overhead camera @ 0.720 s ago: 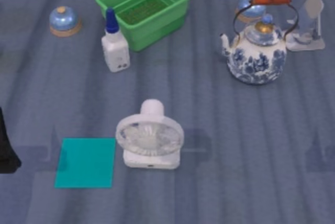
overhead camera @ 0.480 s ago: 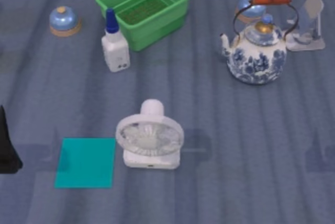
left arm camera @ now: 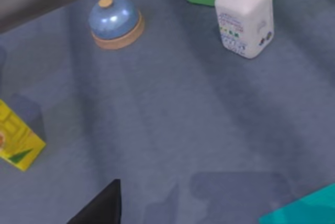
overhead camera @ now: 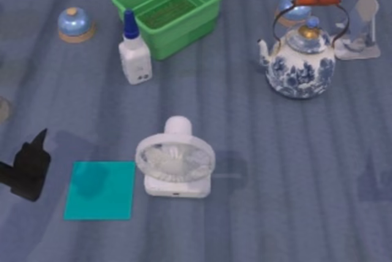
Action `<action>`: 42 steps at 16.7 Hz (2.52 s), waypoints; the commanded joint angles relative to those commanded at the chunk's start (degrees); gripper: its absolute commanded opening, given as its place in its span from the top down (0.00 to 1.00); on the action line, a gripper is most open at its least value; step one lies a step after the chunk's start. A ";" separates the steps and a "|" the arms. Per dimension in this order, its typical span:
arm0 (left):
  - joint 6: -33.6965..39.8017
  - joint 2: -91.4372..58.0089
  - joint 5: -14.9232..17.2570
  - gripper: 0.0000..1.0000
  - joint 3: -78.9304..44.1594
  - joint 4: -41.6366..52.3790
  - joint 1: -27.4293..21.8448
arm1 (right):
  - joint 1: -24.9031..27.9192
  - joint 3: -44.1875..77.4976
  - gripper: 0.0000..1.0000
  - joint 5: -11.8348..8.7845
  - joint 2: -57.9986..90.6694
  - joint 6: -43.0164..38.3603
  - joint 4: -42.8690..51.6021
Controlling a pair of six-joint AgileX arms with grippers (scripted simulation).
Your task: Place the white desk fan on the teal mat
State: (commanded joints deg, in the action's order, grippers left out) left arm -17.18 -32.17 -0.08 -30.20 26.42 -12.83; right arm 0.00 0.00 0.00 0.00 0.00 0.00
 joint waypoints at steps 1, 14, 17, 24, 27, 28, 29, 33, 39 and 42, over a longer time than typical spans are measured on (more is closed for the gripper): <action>-2.59 -5.78 0.02 0.00 -5.35 3.97 -2.01 | 0.00 0.00 0.00 0.00 0.00 0.00 0.00; -32.48 -72.34 0.24 0.00 -66.02 49.22 -24.99 | 0.00 0.00 0.00 0.00 0.00 0.00 0.00; -35.35 -77.80 0.20 0.00 -70.91 53.99 -27.17 | 0.00 0.00 0.00 0.00 0.00 0.00 0.00; -35.77 -78.47 0.19 0.00 -71.31 54.41 -27.29 | 0.00 0.00 0.00 0.00 0.00 0.00 0.00; -35.87 -78.52 0.19 0.00 -67.45 50.56 -27.39 | 0.00 0.00 0.00 0.00 0.00 0.00 0.00; -35.87 -78.56 0.19 0.00 -65.59 48.64 -27.39 | 0.00 0.00 0.00 0.00 0.00 0.00 0.00; -35.87 -78.60 0.20 0.00 -63.72 46.66 -27.39 | 0.00 0.00 0.00 0.00 0.00 0.00 0.00; -35.90 -78.76 0.20 0.00 -60.55 43.47 -27.40 | 0.00 0.00 0.00 0.00 0.00 0.00 0.00; -35.90 -78.76 0.20 0.30 -60.55 43.47 -27.40 | 0.00 0.00 0.00 0.00 0.00 0.00 0.00; -35.90 -78.76 0.20 0.53 -60.55 43.47 -27.40 | 0.00 0.00 0.00 0.00 0.00 0.00 0.00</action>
State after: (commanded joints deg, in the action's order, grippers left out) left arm -53.08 -110.93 0.11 -90.75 69.89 -40.23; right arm 0.00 0.00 0.00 0.00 0.00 0.00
